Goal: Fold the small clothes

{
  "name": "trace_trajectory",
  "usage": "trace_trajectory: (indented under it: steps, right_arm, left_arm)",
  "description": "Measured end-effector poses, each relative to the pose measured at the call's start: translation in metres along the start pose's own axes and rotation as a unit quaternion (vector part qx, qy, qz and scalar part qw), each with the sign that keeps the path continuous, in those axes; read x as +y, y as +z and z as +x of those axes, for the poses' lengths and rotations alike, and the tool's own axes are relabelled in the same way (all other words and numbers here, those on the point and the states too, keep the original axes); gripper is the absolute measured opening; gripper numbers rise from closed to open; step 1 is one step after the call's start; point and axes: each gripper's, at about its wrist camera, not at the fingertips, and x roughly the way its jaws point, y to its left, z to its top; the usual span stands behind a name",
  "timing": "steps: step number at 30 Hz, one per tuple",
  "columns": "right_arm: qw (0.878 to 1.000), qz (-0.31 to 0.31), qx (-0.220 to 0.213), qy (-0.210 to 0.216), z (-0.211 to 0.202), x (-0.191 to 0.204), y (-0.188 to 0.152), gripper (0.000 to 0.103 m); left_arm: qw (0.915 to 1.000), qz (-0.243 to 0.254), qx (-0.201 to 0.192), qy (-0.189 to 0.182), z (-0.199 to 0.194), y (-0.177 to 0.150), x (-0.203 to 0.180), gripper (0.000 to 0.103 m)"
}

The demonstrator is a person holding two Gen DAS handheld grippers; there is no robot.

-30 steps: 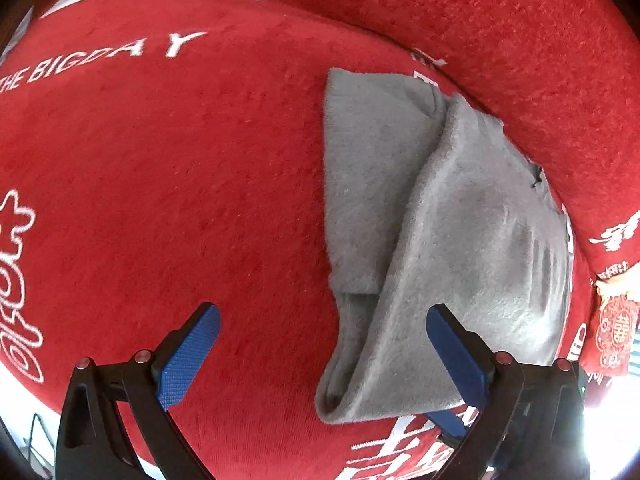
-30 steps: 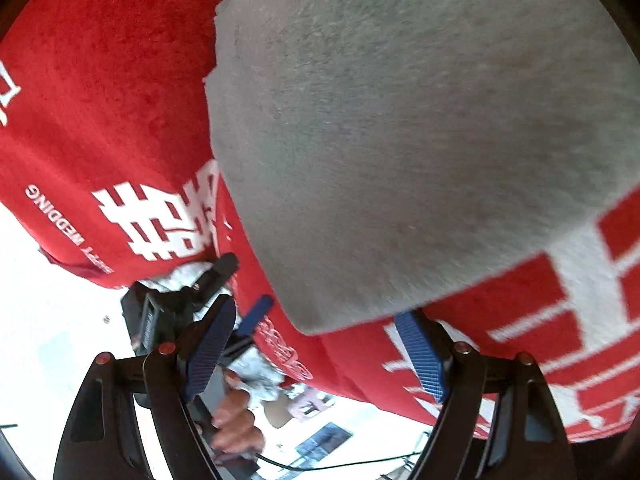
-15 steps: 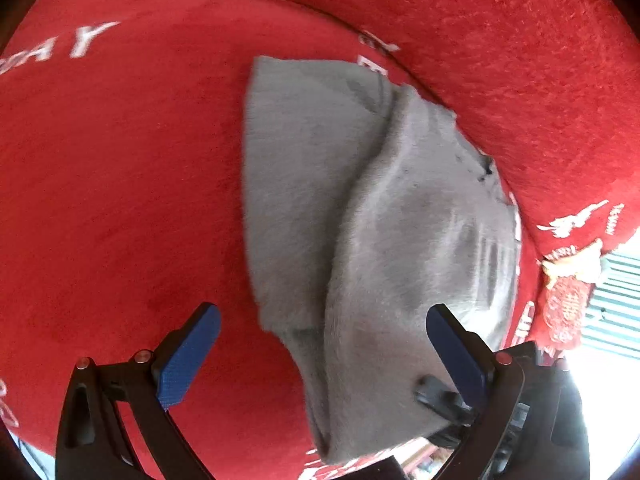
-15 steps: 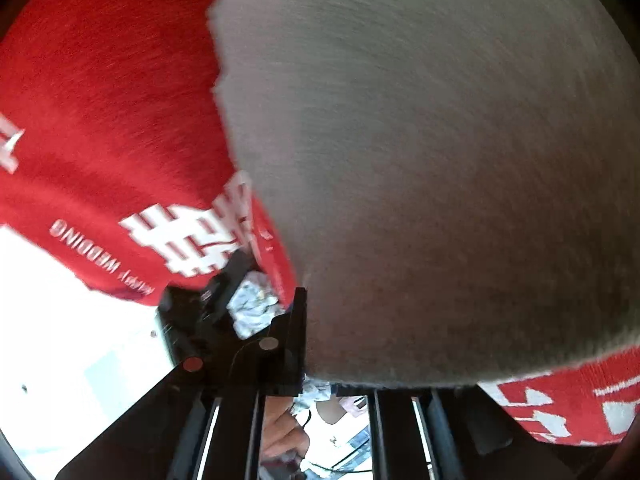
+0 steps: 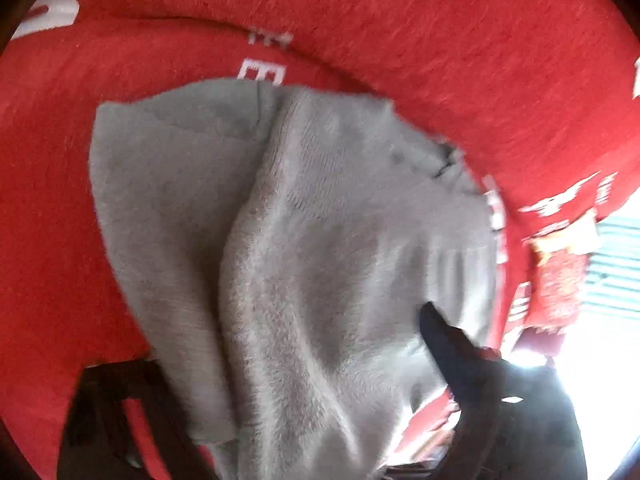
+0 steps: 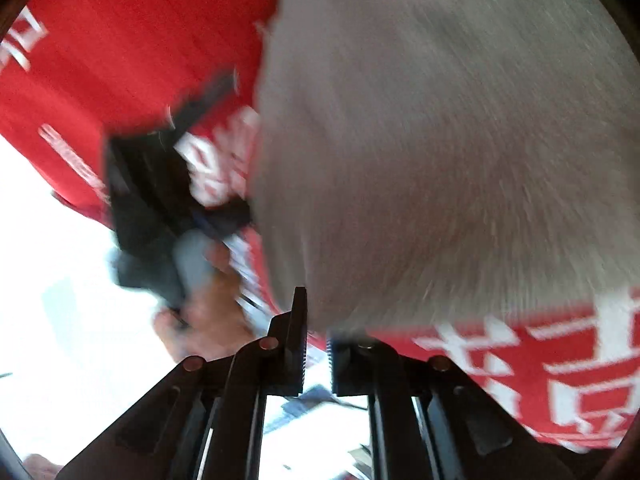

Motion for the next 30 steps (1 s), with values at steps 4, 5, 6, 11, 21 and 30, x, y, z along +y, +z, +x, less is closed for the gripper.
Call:
trace_trajectory:
  steps: [4,5,6,11,21,30]
  right_arm:
    - [0.997,-0.053,-0.009,-0.064,-0.036,0.007,-0.001,0.066]
    - [0.995,-0.064,-0.029,-0.075,-0.052,0.009,0.002,0.066]
    - [0.991,-0.07,-0.068,-0.095,-0.074,0.011,0.01,0.066]
    - [0.971,-0.065,-0.179,-0.147,-0.129,0.013,0.049,0.015]
    - [0.941,-0.134,-0.161,-0.264,-0.088,0.021,0.093,0.001]
    - [0.972,-0.085,-0.163,-0.144,-0.125,0.004,0.09,0.007]
  left_arm:
    - [0.9992,0.022,0.003,0.032,0.005,-0.004,-0.003,0.07]
    - [0.9992,0.019,0.002,0.034,0.005,-0.004,-0.003,0.07]
    - [0.9992,0.015,0.001,0.036,0.005,-0.004,-0.003,0.07]
    - [0.9982,0.016,0.001,0.057,0.007,-0.004,-0.012,0.07]
    - [0.9973,0.021,-0.032,0.063,-0.012,-0.009,-0.03,0.016]
    - [0.9912,0.112,-0.07,-0.012,-0.027,-0.013,-0.159,0.016]
